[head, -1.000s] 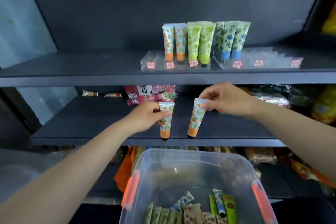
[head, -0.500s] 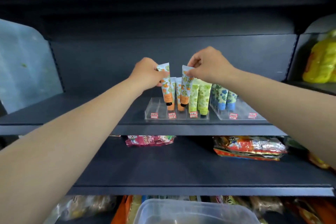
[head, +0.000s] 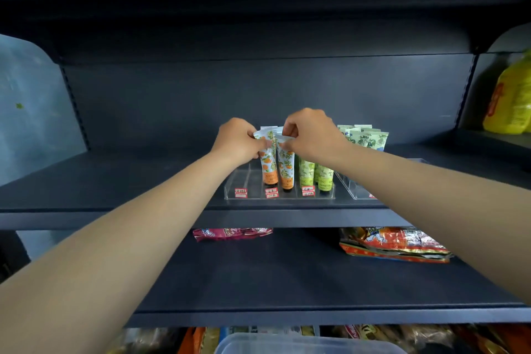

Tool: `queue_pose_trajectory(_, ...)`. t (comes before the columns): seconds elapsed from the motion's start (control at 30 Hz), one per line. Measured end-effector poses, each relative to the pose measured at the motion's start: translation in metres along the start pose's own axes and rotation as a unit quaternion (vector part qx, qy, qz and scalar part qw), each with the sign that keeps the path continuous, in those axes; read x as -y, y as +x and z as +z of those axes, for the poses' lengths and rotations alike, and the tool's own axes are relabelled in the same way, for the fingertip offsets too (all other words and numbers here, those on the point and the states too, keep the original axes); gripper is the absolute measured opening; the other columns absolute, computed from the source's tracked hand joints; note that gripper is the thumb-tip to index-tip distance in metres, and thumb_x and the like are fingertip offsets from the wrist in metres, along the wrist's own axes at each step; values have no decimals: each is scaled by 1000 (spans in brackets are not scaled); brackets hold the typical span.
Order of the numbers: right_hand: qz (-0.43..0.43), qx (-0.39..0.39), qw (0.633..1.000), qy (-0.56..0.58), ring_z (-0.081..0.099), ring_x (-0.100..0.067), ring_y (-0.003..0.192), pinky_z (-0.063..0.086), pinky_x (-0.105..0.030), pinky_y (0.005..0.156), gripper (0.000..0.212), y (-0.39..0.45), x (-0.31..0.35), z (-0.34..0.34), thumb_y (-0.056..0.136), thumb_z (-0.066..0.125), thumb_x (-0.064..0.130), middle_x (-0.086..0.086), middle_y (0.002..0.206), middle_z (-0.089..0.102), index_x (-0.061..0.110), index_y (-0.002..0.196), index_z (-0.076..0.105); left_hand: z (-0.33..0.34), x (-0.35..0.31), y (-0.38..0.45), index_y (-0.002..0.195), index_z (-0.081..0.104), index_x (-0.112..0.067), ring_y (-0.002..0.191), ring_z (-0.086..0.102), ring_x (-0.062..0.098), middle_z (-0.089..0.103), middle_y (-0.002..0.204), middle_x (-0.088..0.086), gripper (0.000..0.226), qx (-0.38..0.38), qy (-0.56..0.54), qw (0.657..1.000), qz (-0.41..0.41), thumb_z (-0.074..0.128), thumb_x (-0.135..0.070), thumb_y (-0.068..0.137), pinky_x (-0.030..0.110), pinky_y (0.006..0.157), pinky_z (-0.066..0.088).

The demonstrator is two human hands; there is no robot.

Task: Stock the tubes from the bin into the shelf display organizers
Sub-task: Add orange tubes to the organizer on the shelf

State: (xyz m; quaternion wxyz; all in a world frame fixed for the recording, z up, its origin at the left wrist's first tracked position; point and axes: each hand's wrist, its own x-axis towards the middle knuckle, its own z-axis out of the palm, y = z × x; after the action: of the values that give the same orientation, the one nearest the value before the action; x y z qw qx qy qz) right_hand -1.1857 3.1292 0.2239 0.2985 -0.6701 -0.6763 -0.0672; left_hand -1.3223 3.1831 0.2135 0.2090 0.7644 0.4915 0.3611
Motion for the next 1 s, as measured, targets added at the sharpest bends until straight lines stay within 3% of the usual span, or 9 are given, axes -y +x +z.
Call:
queue_pose_trajectory(0.1,0,0,1000,-14,61,-23,95,37,-23,70,15,0,-2,3,80,70,13,-5,101,66,12,94,67,5,1,-1,83,68,6,73,67,25,71,79,16,30,-2,33,999,14,72,-24,81,36,72,54)
queue_pose_trajectory(0.2,-3,2,1000,-28,60,-23,97,39,-24,72,18,1,-4,5,79,70,13,-5,103,65,12,97,67,9,3,0,82,67,6,66,61,20,70,78,18,30,4,46,999,15,72,-23,80,37,73,53)
queue_pose_trajectory(0.4,-18,0,998,-65,60,-24,100,45,-29,80,19,2,-5,3,83,68,14,-7,107,64,11,101,65,12,3,1,81,70,1,65,61,17,64,66,4,20,5,59,998,27,69,-19,83,32,69,53)
queue_pose_trajectory(0.5,-16,1,998,-68,61,-25,97,47,-29,77,20,3,-6,3,82,68,14,-8,107,64,12,102,65,12,2,4,90,70,2,67,57,17,69,83,16,22,-5,66,997,35,69,-18,82,36,70,53)
queue_pose_trajectory(0.67,-17,3,997,-72,63,-26,94,50,-29,76,19,5,-7,1,83,66,10,-8,105,65,13,102,66,9,-1,3,110,68,-8,95,63,18,68,109,6,29,-18,64,997,49,69,-18,83,24,76,45)
queue_pose_trajectory(1.0,-33,4,997,-68,61,-23,97,48,-28,80,21,-2,-8,-10,83,66,11,-6,106,64,12,105,66,4,1,-3,113,66,-9,98,62,17,67,111,5,33,-17,56,997,56,71,-18,82,25,83,47)
